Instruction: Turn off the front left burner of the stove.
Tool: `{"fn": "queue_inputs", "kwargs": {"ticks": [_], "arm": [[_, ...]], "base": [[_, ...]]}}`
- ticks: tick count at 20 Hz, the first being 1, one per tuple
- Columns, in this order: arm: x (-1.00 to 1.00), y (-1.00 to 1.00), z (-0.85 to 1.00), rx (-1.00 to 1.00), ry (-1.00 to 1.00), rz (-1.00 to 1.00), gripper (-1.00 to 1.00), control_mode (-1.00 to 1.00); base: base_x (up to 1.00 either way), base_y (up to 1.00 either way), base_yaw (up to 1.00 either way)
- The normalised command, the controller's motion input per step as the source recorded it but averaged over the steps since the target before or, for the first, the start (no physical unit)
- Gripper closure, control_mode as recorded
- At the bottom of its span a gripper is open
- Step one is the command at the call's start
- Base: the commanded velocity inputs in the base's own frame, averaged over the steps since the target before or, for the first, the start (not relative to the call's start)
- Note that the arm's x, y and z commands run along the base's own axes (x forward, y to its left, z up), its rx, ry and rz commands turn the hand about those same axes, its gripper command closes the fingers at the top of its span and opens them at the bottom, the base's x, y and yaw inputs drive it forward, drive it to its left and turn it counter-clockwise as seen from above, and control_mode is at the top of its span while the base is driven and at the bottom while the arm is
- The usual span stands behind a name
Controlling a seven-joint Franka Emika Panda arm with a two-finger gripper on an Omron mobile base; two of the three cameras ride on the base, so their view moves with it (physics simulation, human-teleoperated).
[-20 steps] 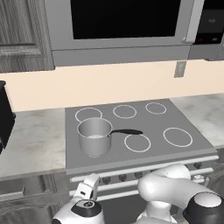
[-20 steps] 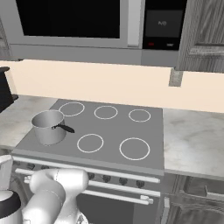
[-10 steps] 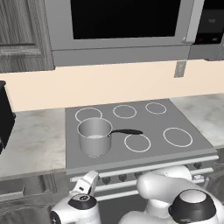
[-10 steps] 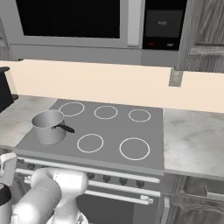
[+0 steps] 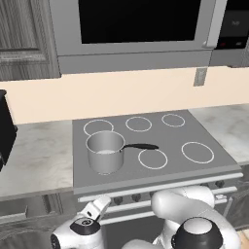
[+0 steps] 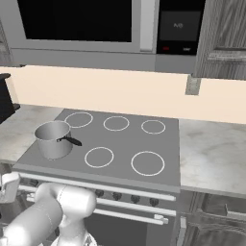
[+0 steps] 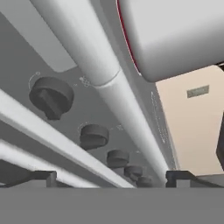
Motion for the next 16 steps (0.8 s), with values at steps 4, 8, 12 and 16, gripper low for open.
{"fn": "queue_inputs", "kwargs": {"ticks": [4,8,12,16], "arm": [[0.0,0.21,-0.06,0.07,-0.18,-0.02,-1.0,-1.0],[0.1,0.1,0.0,0.03,-0.17,0.04,-1.0,-1.0],[0.22,0.0,0.0,0.05,-0.09,0.13,-1.0,-1.0],[0.18,0.0,0.0,0.05,-0.06,0.17,-1.0,-1.0]], "base": [[0.0,0.0,0.0],[0.0,0.0,0.0],[0.0,0.0,0.0],[0.0,0.0,0.0]]}}
